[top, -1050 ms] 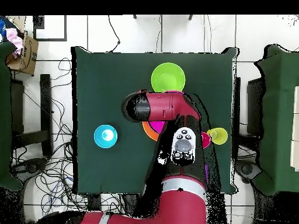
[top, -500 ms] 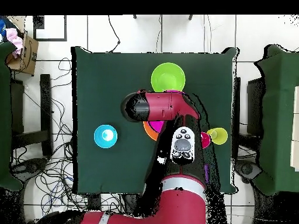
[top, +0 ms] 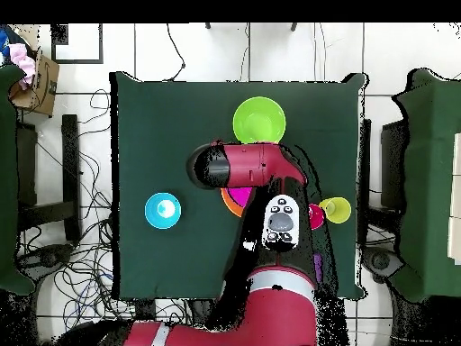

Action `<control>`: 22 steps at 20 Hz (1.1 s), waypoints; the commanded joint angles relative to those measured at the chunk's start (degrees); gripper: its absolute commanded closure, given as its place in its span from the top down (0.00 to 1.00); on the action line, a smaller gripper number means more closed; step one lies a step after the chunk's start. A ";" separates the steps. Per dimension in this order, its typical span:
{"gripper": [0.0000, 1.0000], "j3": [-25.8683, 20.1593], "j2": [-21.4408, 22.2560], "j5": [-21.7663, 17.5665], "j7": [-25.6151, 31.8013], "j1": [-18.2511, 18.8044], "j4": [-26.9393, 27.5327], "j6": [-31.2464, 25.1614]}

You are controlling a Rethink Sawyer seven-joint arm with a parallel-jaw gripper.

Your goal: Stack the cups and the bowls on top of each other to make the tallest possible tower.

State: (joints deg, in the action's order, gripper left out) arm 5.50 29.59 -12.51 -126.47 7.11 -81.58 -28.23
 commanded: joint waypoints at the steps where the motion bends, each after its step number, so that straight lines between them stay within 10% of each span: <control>1: 0.00 -6.49 -3.02 -3.83 5.60 1.11 -1.01 -0.84; 16: 0.00 -6.89 -3.73 -2.99 3.93 0.85 -2.88 -0.28; 17: 1.00 -6.59 -3.74 -2.88 3.42 0.59 -2.97 -0.34; 22: 1.00 -6.28 -3.75 -2.68 2.97 0.25 -2.93 -0.78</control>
State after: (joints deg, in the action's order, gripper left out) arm 5.15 28.26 -12.50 -126.47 7.22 -81.68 -28.20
